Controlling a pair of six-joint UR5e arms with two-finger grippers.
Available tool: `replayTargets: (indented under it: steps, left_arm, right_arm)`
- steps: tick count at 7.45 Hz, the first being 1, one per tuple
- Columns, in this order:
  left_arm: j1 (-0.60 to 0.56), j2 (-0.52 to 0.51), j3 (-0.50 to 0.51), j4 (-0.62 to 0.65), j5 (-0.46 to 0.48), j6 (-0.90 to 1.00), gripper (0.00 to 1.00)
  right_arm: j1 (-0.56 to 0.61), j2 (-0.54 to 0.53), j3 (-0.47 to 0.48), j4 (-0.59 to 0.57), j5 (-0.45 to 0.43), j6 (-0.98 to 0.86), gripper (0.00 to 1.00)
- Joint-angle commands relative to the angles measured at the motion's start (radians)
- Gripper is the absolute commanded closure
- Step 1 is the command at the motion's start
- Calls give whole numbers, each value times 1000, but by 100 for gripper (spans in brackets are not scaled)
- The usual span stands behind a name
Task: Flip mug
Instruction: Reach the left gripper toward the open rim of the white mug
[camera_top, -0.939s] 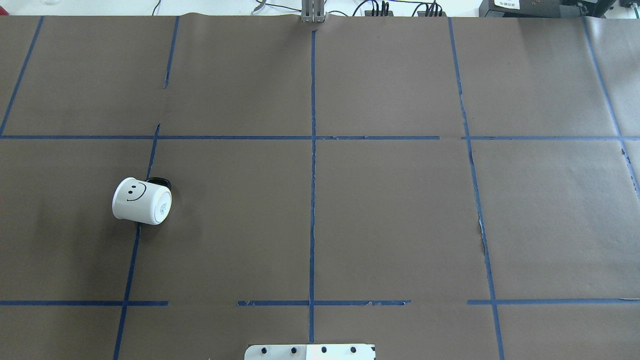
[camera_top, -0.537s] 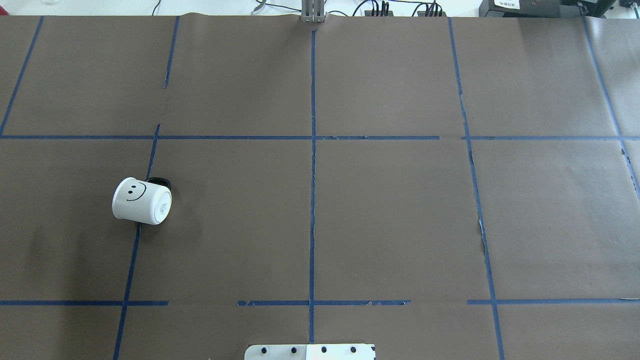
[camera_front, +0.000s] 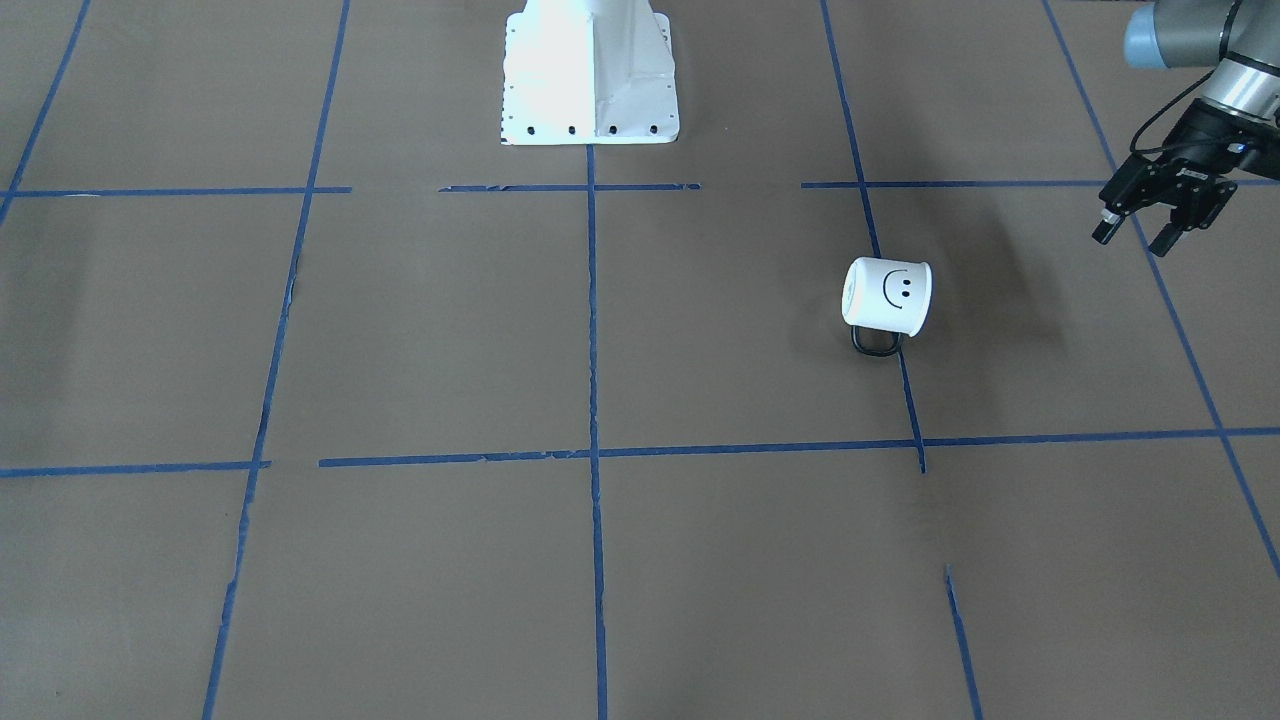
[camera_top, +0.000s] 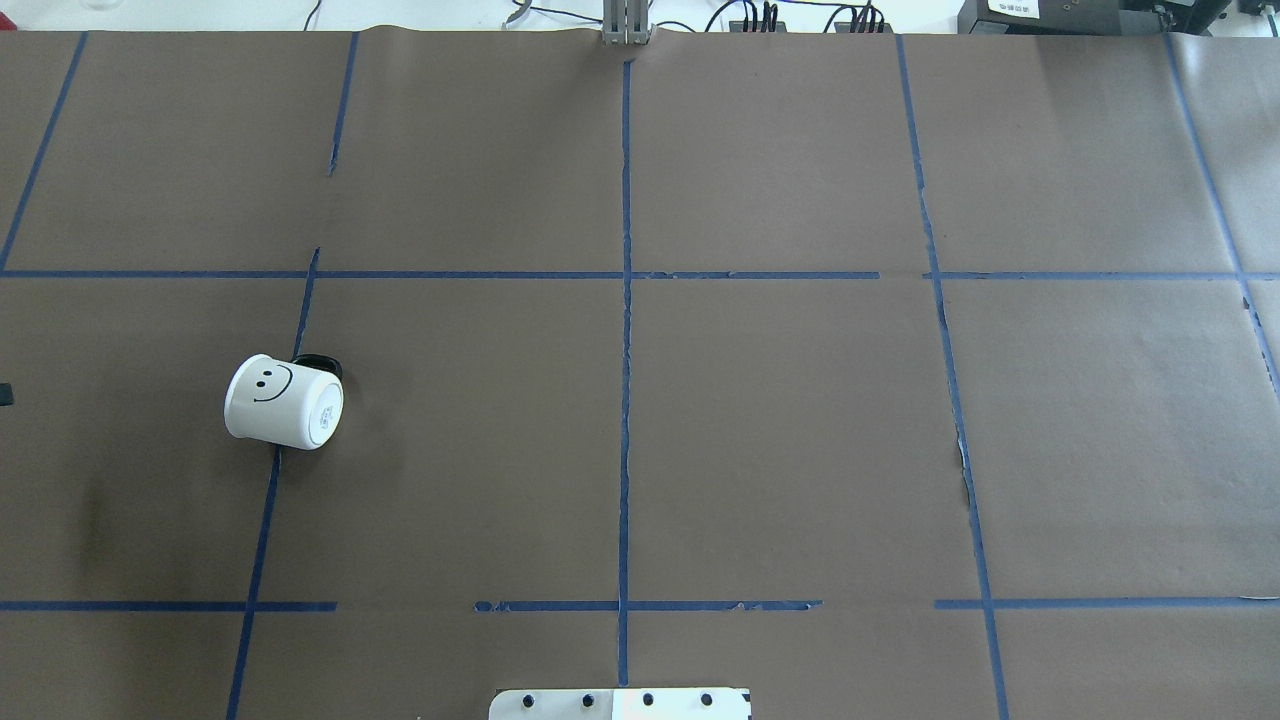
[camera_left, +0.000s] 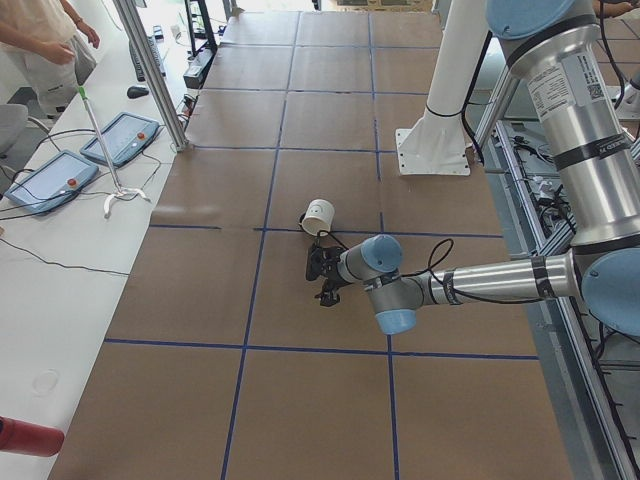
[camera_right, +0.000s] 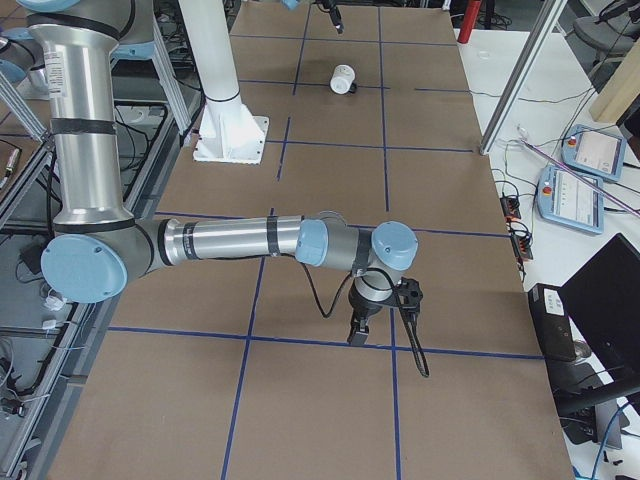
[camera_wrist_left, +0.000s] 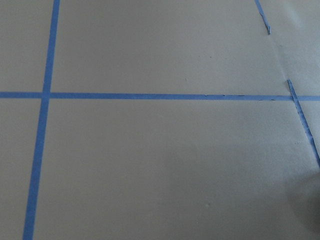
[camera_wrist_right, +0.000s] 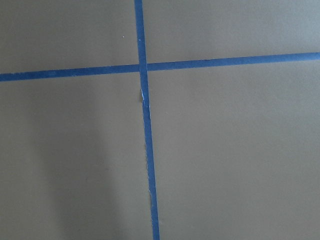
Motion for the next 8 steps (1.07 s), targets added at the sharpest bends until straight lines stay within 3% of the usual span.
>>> replayTargets:
  steps: [1, 3, 4, 5, 8]
  left_arm:
    - [124, -70, 9, -242, 58, -203, 0]
    - [159, -234, 102, -330, 61, -247, 0]
    - [172, -321, 214, -451, 66, -248, 0]
    - [184, -359, 268, -526, 67, -248, 0]
    - [243, -423, 337, -549, 107, -247, 0]
  right_arm:
    - [0, 0, 1, 0, 0, 0, 0]
    - [0, 0, 1, 0, 0, 0, 0]
    - [0, 0, 1, 0, 0, 0, 0]
    - [0, 0, 1, 0, 0, 0, 0]
    - [0, 0, 1, 0, 0, 0, 0]
